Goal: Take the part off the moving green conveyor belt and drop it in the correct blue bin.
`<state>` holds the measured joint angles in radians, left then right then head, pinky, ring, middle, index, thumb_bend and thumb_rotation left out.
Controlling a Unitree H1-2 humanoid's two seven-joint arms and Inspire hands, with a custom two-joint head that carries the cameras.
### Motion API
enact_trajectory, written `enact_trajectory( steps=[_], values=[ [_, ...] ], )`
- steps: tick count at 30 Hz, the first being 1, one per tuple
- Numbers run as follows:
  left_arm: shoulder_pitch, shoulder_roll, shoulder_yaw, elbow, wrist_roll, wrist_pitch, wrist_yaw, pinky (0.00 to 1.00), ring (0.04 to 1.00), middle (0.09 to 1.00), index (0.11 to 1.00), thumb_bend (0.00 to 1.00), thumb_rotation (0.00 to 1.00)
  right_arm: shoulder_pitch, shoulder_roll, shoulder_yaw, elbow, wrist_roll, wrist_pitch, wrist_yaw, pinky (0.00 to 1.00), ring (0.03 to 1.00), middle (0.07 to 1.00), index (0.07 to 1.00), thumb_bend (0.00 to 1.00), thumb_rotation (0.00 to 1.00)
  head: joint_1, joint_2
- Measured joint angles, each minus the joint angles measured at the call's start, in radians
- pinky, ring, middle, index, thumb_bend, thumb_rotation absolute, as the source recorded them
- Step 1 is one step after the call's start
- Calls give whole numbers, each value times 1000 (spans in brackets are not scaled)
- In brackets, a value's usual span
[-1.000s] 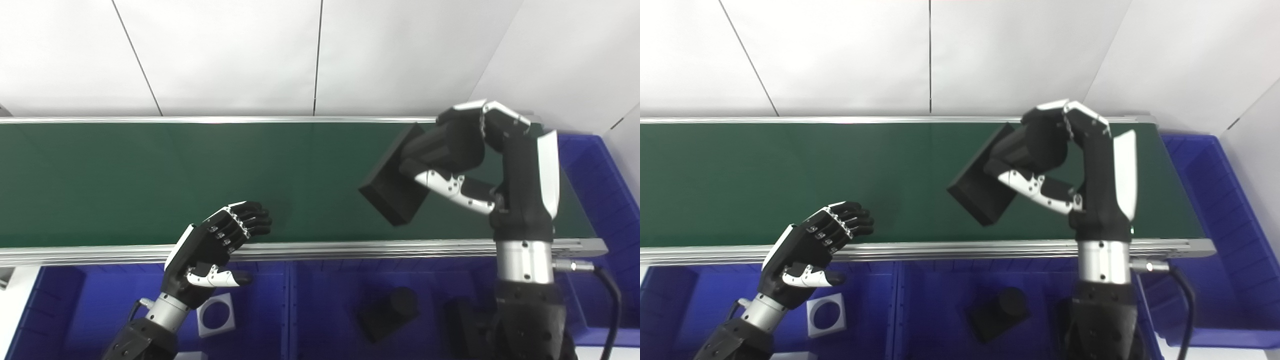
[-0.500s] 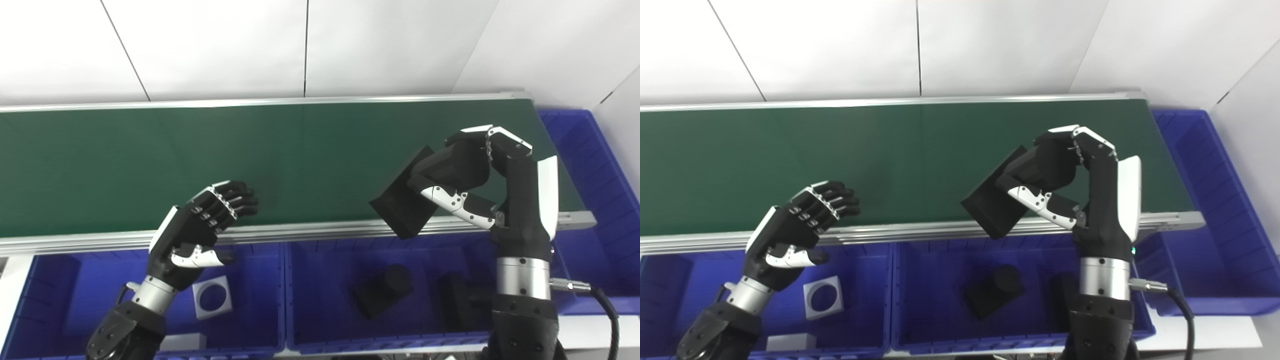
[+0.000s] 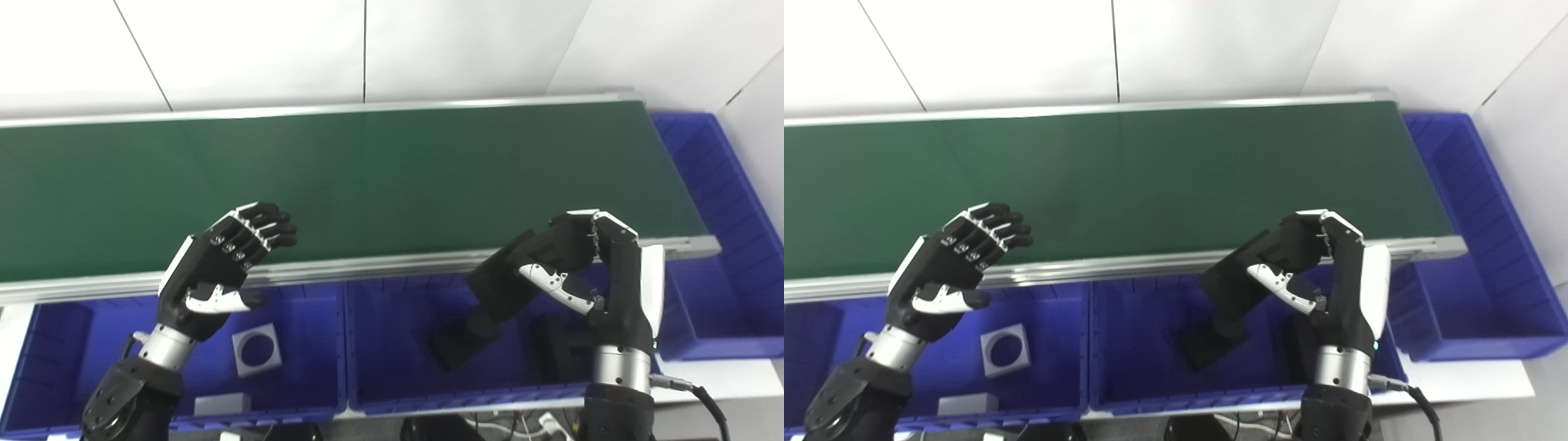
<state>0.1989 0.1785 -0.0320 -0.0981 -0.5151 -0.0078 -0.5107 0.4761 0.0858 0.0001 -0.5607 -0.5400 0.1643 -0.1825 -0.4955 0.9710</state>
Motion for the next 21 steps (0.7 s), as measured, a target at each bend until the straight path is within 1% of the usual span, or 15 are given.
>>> enact_trajectory(
  steps=[4,8,10,12,14,17,21],
  values=[
    [0,0,2,-10,0,4,0,692,705,723,710,996,52,17,5,-4,52,3,-22,-33,415,444,505,491,519,0,-3,6],
    [0,0,2,-14,0,6,0,691,706,726,715,993,55,31,2,-14,114,13,-58,-67,372,424,495,510,518,0,0,9],
    [0,-1,2,-16,0,8,0,689,705,725,713,994,55,33,1,-21,134,32,-66,-72,389,432,498,503,518,0,-2,11],
    [1,-1,2,-25,0,10,0,688,702,724,711,995,57,34,-1,-30,168,66,-100,-78,399,439,504,494,518,0,0,12],
    [1,-2,2,-29,0,10,0,688,701,722,710,990,54,34,-6,-35,201,93,-120,-86,395,439,508,492,518,0,5,14],
    [2,-3,2,-29,0,12,0,691,702,721,708,991,52,35,-12,-41,255,106,-147,-100,390,439,510,490,518,0,3,15],
    [2,-3,2,-30,0,20,1,687,702,723,709,995,54,37,-15,-46,291,110,-156,-111,388,437,513,490,518,0,3,17]
  ],
)
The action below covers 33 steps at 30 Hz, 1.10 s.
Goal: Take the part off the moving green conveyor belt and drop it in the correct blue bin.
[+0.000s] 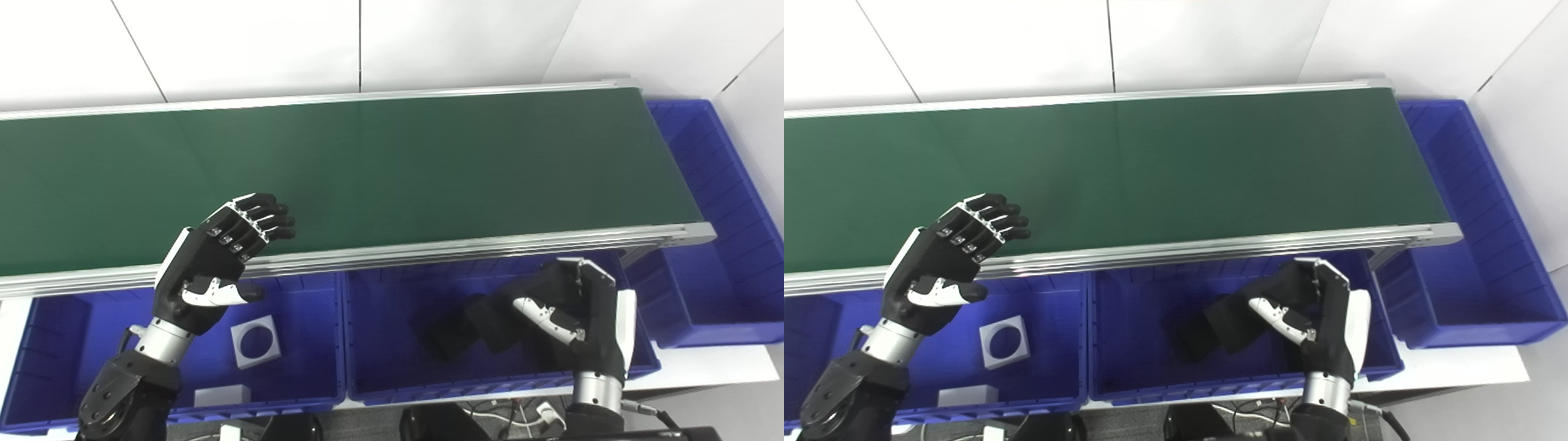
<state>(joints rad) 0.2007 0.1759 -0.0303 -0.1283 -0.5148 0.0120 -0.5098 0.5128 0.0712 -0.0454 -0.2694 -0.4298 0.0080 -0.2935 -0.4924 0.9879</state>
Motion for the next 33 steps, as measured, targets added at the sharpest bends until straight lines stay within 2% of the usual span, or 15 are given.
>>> enact_trajectory(
  steps=[12,16,33],
  values=[
    [1,-1,0,-15,1,13,1,692,707,729,714,987,55,-16,-13,-13,132,15,-31,-41,387,436,508,492,518,0,5,6],
    [1,-1,1,-24,1,13,1,689,706,728,711,989,57,-21,-15,-18,148,25,-60,-49,389,437,506,493,518,0,5,9],
    [8,-1,-3,-37,2,18,21,694,709,731,713,990,56,-51,-21,-23,230,19,-70,-81,367,422,510,503,517,0,18,12]
  ],
)
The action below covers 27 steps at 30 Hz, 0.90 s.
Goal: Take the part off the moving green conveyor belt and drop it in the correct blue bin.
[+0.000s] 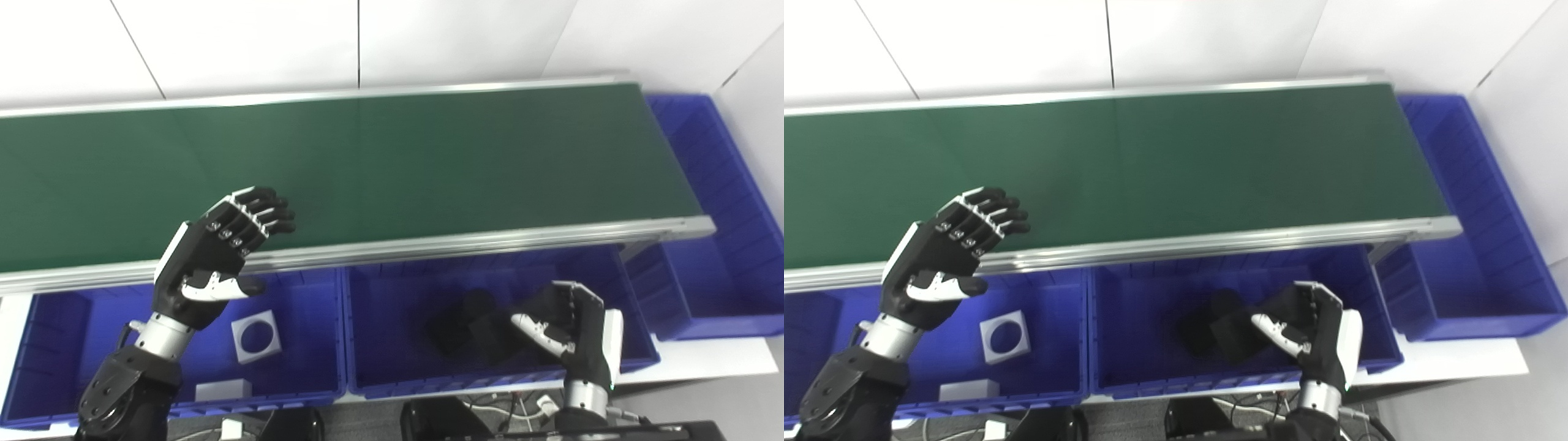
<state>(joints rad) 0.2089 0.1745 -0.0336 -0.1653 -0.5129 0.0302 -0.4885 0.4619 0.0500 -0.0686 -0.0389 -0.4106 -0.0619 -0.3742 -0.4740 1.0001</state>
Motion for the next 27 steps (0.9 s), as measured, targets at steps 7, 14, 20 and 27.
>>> enact_trajectory(
  steps=[7,14,20,27],
  values=[
    [6,0,-1,-5,1,1,8,693,702,725,712,996,61,-3,0,2,-2,-10,0,-3,374,425,512,499,517,0,2,2],
    [7,0,-3,-15,3,3,9,699,706,725,712,992,65,0,1,6,-32,-9,0,-2,354,410,498,524,516,0,3,2],
    [7,0,-3,-15,2,3,9,695,704,725,711,989,68,8,-1,13,-64,28,1,25,456,541,563,506,523,69,5,2],
    [8,-1,-4,-15,3,3,9,697,703,725,712,991,72,18,-36,45,-104,67,5,120,684,789,855,901,854,373,6,3]
  ],
)
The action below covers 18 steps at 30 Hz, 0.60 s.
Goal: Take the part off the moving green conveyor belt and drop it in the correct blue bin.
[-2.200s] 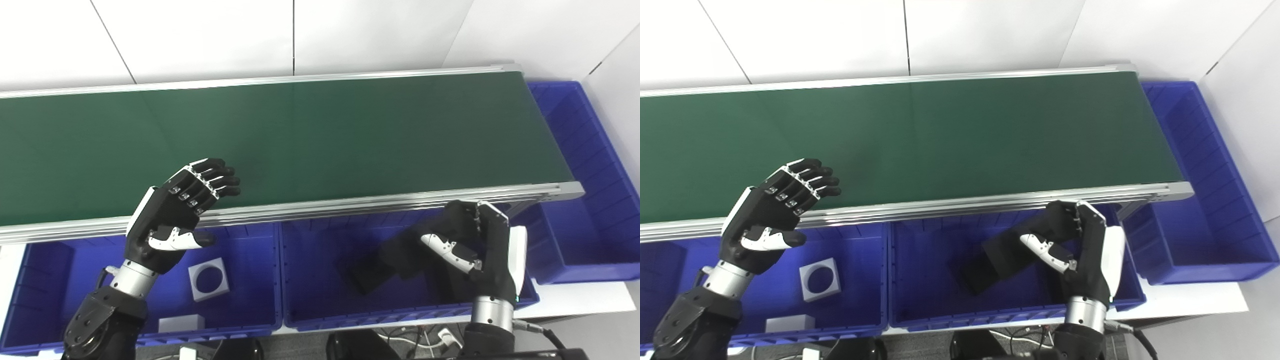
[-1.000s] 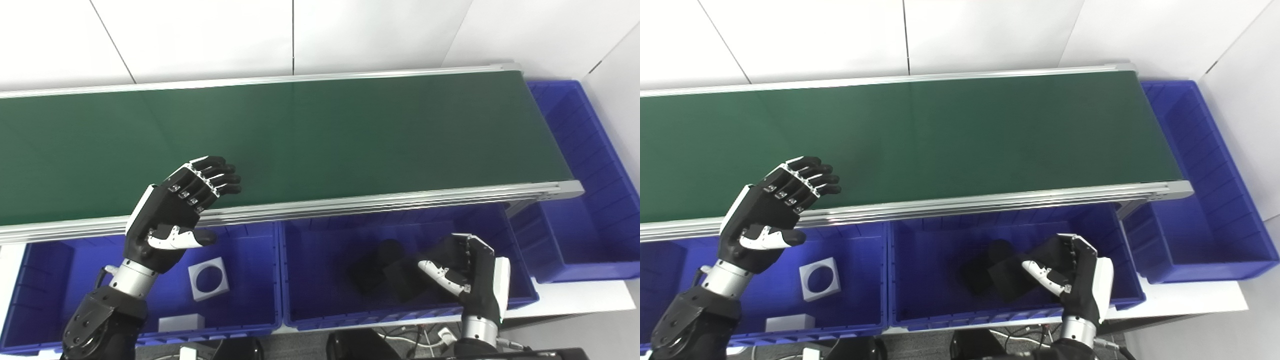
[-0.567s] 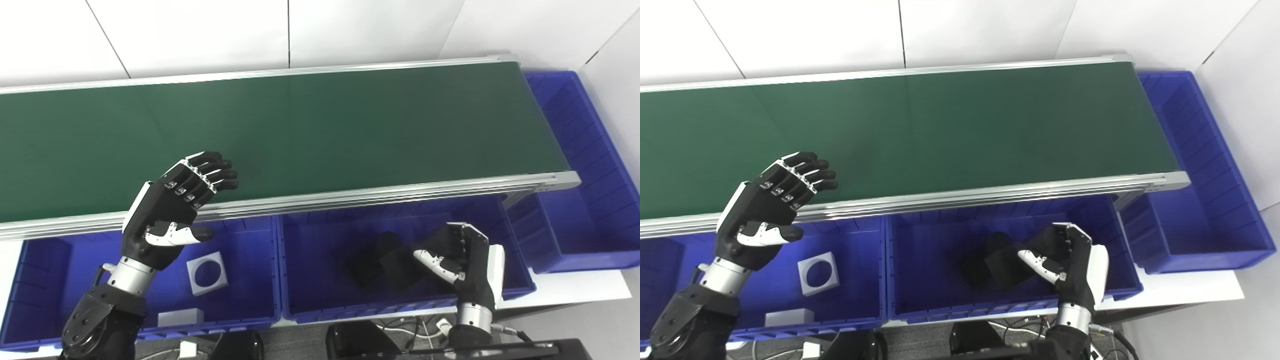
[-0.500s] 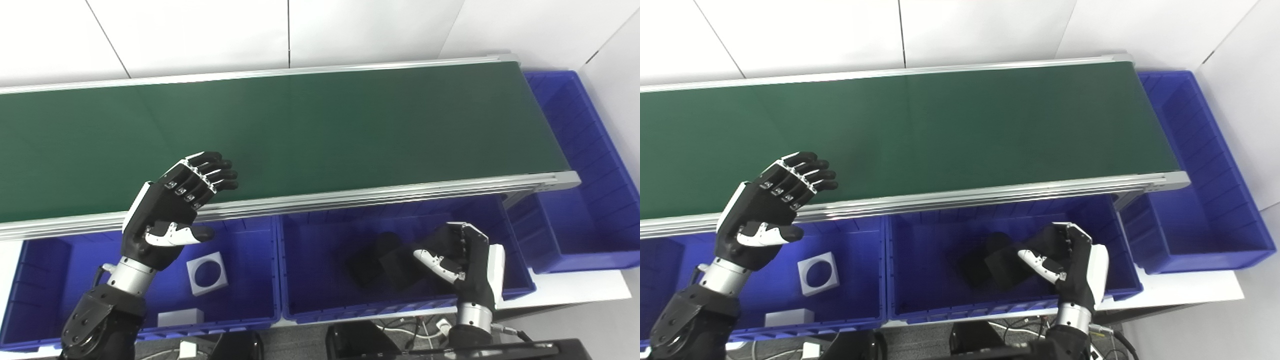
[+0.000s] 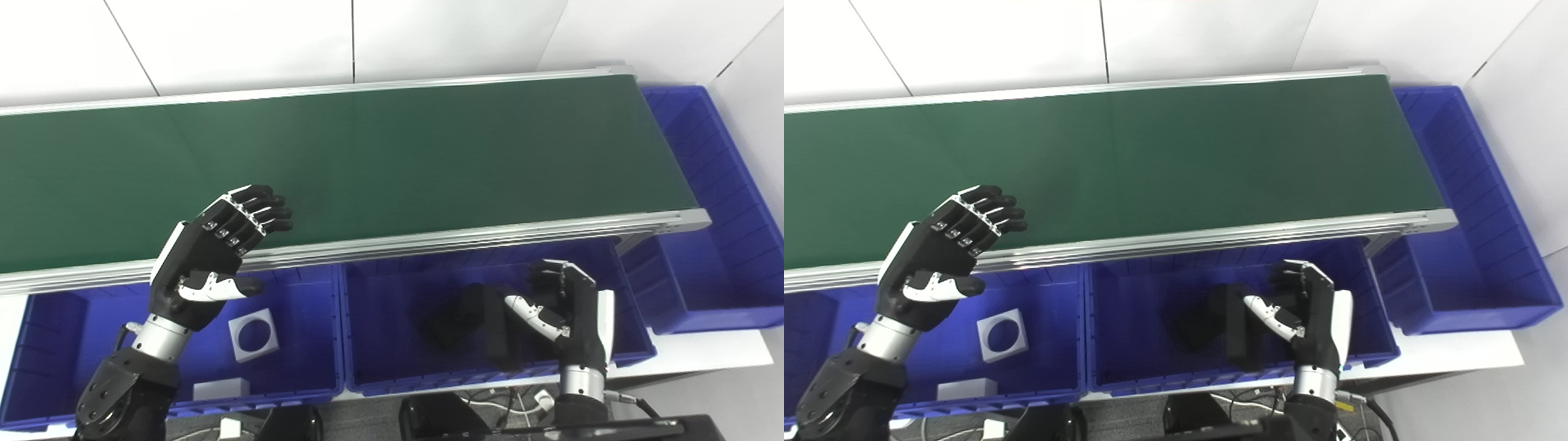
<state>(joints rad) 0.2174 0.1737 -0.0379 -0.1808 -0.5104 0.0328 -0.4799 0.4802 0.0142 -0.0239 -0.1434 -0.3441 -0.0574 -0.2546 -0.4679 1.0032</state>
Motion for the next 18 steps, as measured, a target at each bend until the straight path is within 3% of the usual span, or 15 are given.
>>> enact_trajectory(
  steps=[8,18],
  values=[
    [0,0,0,-1,0,0,0,695,703,724,712,991,71,16,-25,22,-43,9,30,78,855,944,969,996,961,562,2,-2],
    [0,0,-2,-1,1,-1,0,699,709,729,716,984,68,17,-33,35,-80,2,55,120,848,938,969,995,944,579,8,-6]
  ],
)
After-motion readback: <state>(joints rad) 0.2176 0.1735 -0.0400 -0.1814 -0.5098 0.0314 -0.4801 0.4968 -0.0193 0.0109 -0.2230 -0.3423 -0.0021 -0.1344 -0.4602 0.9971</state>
